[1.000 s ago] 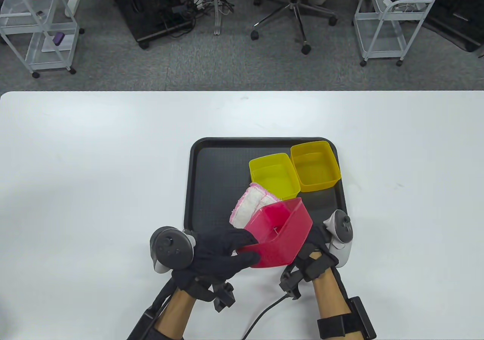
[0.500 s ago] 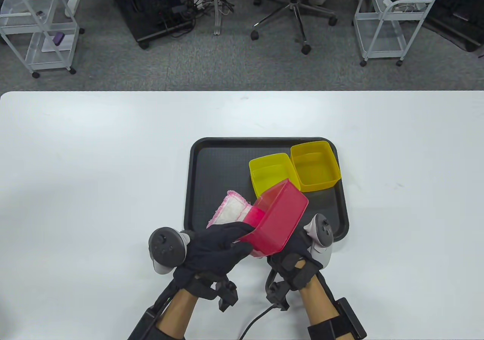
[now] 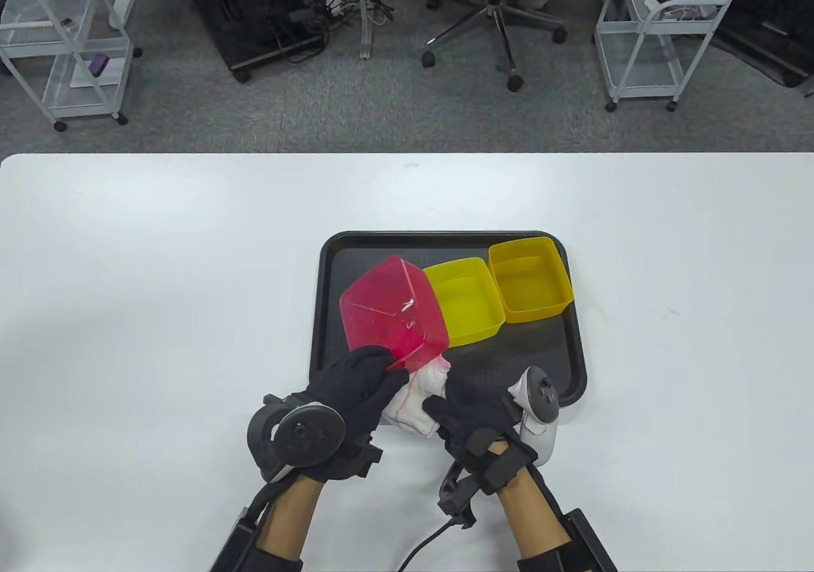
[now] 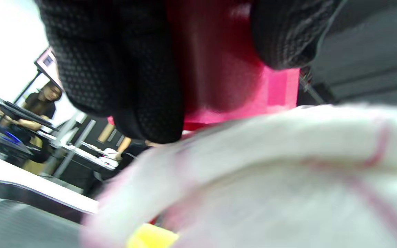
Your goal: Wipe plastic food containers with dish cloth
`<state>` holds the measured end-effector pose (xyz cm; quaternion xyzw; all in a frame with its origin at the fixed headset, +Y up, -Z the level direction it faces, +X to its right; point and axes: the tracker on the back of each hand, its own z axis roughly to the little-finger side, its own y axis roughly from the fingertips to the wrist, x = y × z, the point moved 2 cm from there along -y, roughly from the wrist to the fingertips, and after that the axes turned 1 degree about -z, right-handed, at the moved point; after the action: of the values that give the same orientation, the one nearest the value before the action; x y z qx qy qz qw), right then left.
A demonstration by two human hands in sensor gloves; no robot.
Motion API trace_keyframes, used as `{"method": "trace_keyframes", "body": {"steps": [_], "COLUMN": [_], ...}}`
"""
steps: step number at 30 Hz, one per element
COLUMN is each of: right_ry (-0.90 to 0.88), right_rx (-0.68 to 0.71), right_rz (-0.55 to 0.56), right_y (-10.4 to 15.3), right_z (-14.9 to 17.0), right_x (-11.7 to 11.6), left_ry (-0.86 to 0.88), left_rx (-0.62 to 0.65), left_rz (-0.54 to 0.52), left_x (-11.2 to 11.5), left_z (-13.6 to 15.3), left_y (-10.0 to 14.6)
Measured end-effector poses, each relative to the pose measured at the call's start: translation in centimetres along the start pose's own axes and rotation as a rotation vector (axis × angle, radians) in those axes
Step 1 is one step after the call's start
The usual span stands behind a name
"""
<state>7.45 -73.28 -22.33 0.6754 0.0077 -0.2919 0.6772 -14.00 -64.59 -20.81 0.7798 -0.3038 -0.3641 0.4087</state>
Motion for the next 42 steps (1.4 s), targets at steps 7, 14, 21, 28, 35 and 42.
{"method": "trace_keyframes", "body": {"steps": [7, 14, 21, 28, 35, 42], "right_ry": [0.003, -0.032, -0.030, -0.077, -0.006, 0.666], "right_rx": [0.143, 0.155, -0.022, 0.018, 0.135, 0.235], "right_rz": [0.213, 0.270, -0.010, 0.008, 0.095, 0.160], "right_y": [0.0, -0.2, -0.3, 0.1, 0.3, 2.3], "right_z": [-1.6, -1.1, 0.7, -0.3, -3.7, -7.9], "right_x": [3.2, 4.2, 0.5, 1.4, 3.7, 5.6], "left_ry": [0.093, 0.297, 0.234, 0.104, -0.200, -0.450], "left_rx": [0.126, 0.206, 0.142, 0.119, 0.084, -0.075], "left_rz": [0.113, 0.144, 0.118, 0.269, 0.270, 0.332], "left_x": [1.1, 1.6, 0.5, -0.4, -1.2, -1.6], "left_z": [-1.7, -4.7, -2.3, 2.1, 5.5, 11.1], "left_y": [-0.1, 0.2, -0.2, -1.0, -1.0, -0.5]}}
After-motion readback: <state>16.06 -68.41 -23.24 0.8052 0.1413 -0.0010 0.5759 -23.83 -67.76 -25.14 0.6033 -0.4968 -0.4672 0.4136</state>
